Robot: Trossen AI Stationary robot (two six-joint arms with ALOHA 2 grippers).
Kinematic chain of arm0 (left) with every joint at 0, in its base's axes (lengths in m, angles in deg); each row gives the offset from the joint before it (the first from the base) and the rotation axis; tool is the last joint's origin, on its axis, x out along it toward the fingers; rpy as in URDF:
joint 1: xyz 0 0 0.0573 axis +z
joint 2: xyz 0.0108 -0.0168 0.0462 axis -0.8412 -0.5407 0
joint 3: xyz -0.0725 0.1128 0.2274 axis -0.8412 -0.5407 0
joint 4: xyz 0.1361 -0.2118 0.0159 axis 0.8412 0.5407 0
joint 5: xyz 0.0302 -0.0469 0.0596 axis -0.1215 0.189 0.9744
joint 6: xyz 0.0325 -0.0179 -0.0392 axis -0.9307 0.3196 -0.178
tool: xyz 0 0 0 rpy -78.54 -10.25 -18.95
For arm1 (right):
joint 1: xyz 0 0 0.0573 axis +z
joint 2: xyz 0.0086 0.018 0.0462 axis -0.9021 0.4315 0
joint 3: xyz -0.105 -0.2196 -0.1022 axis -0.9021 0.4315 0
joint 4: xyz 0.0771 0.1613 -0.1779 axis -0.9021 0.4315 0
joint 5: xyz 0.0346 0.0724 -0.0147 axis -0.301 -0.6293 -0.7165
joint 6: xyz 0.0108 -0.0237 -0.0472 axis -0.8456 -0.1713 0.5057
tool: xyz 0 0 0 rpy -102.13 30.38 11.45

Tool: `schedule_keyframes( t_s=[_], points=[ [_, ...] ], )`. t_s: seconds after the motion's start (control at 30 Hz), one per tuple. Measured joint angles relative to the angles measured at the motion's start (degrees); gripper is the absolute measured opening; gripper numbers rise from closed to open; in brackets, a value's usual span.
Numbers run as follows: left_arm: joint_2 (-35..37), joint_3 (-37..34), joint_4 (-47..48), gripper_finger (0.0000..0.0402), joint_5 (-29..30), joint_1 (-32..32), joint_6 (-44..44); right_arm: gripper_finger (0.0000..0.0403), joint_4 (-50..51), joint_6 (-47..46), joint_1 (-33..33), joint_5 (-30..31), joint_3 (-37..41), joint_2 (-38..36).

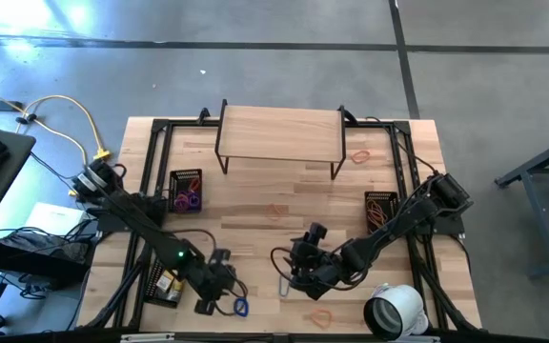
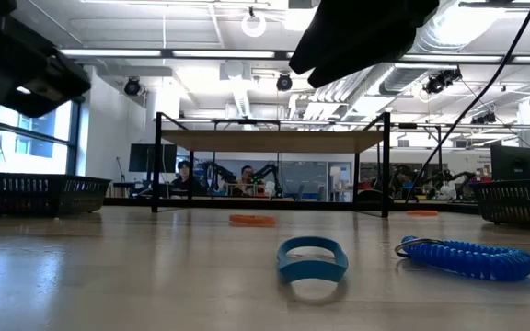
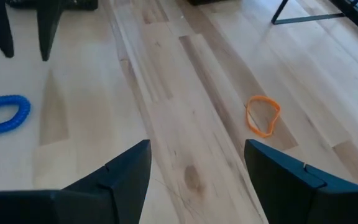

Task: Pick & Place Office Desk Supplies
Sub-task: Put the right blue spring keychain into the top left black bin

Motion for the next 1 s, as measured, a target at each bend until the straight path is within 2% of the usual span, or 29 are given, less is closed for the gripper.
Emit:
schedule_keyframes(
  t_s=[0.23, 0.53, 0.7, 1.0],
  points=[
    [-2.32, -0.02, -5.73, 0.0140, -0.42, -1.41, -7.97, 0.0247, -0.15, 1.82, 0.10, -4.23, 0.00, 0.00],
    [-6.60, -0.04, -12.24, 0.0140, 0.46, -1.36, -7.17, 0.0247, 0.25, 3.10, 1.07, -5.61, 0.00, 0.00],
    [-7.99, -0.04, -11.97, 0.0139, 1.35, -1.62, -5.72, 0.0247, -0.42, 3.09, 1.05, -5.56, 0.00, 0.00],
    [-8.15, -0.04, -12.00, 0.0139, 0.58, -1.23, -8.26, 0.0247, -1.46, 3.81, 0.59, -5.15, 0.00, 0.00]
  ],
)
